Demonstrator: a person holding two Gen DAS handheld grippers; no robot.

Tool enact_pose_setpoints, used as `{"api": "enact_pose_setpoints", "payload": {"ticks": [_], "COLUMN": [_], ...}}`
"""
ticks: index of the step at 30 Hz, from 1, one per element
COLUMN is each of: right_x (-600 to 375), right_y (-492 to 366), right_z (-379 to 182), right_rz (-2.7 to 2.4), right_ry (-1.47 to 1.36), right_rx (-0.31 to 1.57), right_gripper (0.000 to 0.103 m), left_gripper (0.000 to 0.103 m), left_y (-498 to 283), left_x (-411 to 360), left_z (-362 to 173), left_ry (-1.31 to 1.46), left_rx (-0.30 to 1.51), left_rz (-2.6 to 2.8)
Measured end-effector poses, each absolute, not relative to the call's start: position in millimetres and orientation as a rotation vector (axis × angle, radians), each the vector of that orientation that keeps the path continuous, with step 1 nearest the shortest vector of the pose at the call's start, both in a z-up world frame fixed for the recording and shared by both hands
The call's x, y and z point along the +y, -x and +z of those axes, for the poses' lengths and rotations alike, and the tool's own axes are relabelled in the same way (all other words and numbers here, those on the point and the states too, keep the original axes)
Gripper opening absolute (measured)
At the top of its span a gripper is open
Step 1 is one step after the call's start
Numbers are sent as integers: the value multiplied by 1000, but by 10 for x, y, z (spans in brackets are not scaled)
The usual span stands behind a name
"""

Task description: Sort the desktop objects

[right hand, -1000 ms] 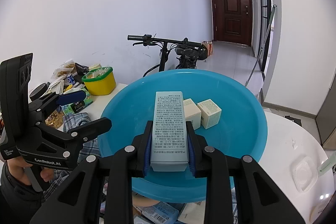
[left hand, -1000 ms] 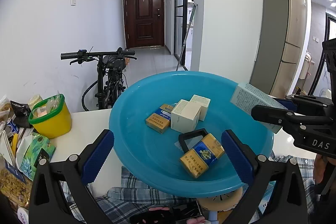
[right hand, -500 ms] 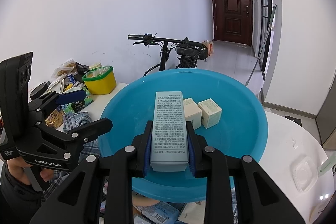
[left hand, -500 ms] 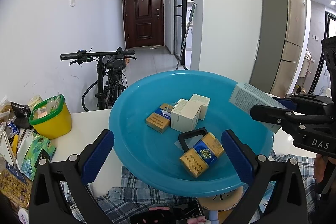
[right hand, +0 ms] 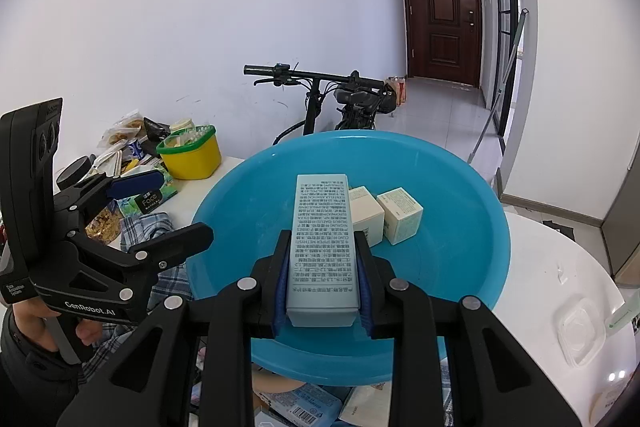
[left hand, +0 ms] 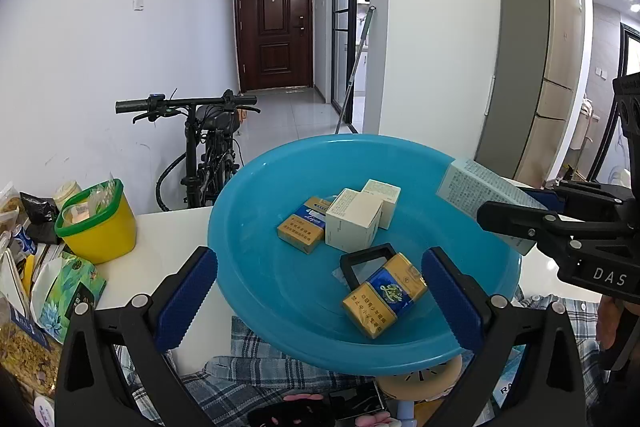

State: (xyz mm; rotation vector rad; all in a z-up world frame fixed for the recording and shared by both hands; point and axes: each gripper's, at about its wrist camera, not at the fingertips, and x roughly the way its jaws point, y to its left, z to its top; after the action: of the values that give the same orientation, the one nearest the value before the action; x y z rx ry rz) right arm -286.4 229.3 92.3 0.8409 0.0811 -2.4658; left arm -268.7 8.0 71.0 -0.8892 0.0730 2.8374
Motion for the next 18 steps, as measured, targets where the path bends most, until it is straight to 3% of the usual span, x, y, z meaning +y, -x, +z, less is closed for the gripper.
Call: {"api": "enact_pose_setpoints", "payload": {"ticks": [18], "right_x": [2301], "right_y": [2874], "right_z": [915], "right_rz": [-2464], "right_ry": [-845], "right_rx": [83], "right_gripper": [27], "left_gripper": [103], "left_y": [2684], "left_x": [49], "left_z": [710], "left_ry": [891], "left_rx": [62], "left_rz": [2841]}}
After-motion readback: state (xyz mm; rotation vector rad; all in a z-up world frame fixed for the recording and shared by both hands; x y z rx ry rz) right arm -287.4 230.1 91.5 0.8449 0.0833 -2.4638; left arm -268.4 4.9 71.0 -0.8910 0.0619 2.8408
